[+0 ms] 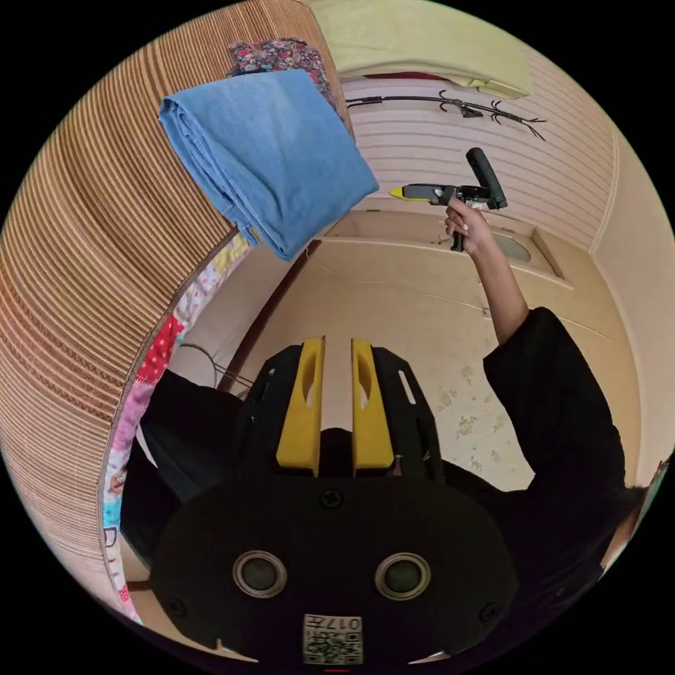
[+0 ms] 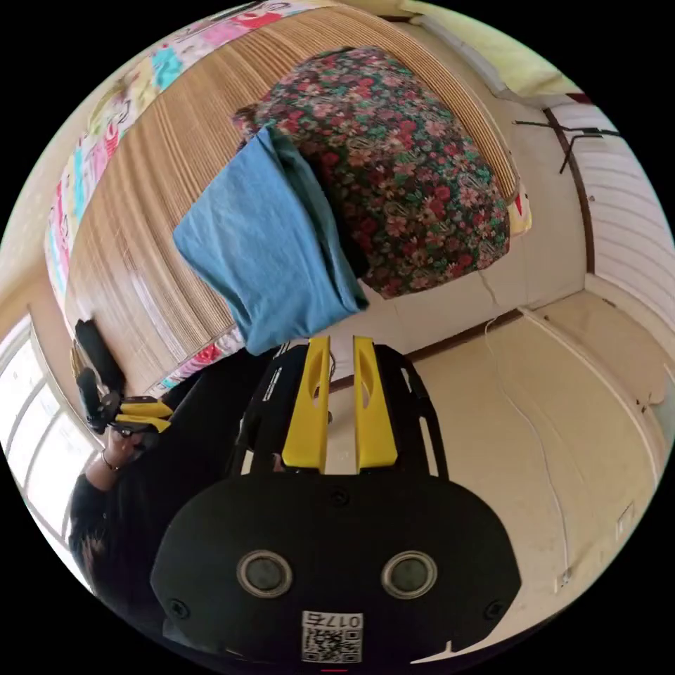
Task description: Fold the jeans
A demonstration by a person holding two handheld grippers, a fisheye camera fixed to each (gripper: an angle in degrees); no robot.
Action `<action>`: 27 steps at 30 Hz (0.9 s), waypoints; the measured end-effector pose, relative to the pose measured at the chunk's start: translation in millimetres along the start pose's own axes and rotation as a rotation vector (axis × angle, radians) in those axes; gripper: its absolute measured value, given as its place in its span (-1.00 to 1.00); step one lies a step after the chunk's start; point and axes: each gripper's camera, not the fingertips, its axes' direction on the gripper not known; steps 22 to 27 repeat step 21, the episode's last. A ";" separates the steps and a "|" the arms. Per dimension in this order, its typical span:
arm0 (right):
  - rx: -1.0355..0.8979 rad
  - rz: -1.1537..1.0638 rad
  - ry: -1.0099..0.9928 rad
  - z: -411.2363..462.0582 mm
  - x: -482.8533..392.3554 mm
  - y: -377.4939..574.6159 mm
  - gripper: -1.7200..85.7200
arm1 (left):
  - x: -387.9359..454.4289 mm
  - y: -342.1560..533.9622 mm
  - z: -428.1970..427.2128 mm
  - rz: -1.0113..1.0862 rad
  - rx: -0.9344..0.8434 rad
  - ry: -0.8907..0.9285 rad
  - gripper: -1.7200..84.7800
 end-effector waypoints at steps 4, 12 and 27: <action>0.184 0.022 -0.350 64.0 -26.0 65.5 -0.93 | -67.9 72.2 -37.0 -0.120 0.080 -0.040 -0.79; 0.152 -0.050 -0.537 174.5 -178.5 136.3 -0.95 | -159.8 364.0 -254.9 -0.688 1.020 -0.378 -0.73; 0.187 -0.263 -0.571 191.1 -311.8 165.4 -0.95 | -255.2 459.2 -300.1 -0.972 1.143 -0.595 -0.67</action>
